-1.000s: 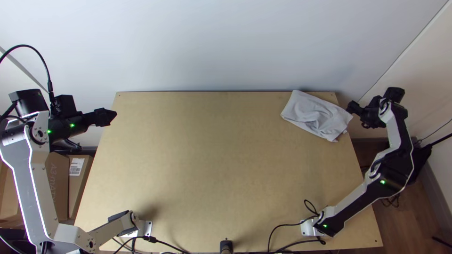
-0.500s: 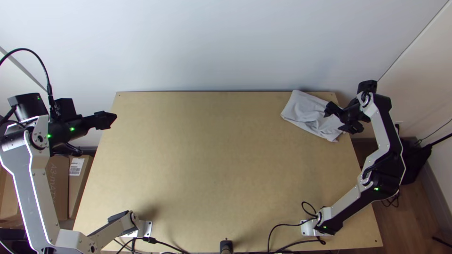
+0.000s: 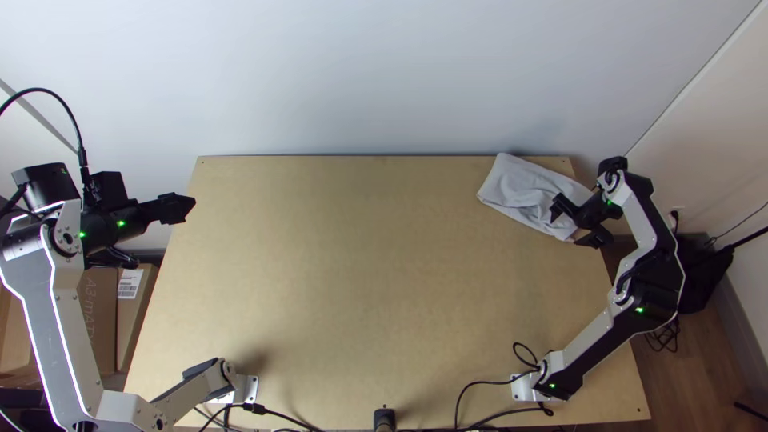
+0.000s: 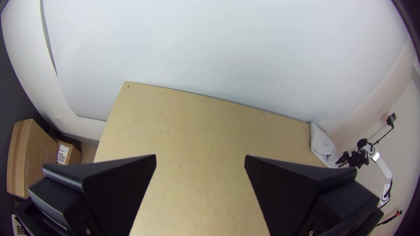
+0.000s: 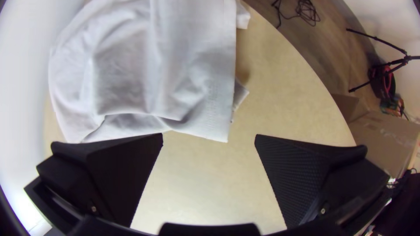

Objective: Fold the t-shirt

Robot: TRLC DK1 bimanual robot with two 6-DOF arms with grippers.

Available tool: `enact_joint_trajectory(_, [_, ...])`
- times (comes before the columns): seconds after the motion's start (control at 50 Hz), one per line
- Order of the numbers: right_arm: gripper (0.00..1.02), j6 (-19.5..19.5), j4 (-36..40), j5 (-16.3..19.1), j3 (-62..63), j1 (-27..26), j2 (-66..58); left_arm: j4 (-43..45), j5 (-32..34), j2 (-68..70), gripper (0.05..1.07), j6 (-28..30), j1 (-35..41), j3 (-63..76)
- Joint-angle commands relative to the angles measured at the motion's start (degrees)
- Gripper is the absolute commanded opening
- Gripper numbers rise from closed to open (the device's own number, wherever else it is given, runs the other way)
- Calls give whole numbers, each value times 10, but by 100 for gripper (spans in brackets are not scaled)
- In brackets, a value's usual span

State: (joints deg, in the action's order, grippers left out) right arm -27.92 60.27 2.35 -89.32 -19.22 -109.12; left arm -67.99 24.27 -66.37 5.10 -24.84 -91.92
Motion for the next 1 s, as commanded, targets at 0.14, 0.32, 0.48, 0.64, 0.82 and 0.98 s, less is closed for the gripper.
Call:
enact_joint_trajectory(0.14, [73, -4, -45, -5, 25, -6, -29, 2, 7, 9, 103, 15, -4, 3])
enact_joint_trajectory(0.32, [20, 1, -53, -26, 31, -6, -26, 2, 7, 9, 103, 19, -6, 0])
enact_joint_trajectory(0.48, [3, 20, -59, -41, 32, -9, -13, 2, 7, 7, 103, 21, -9, 0])
enact_joint_trajectory(0.64, [3, 42, -58, -63, 33, -21, 18, 2, 8, 5, 103, 21, -9, -1])
enact_joint_trajectory(0.82, [3, 73, -58, -82, 49, -43, 34, 2, 8, 3, 103, 21, -8, -1])
enact_joint_trajectory(0.98, [52, 81, -58, -87, 69, -58, 32, 3, 9, 0, 103, 21, -6, -1])
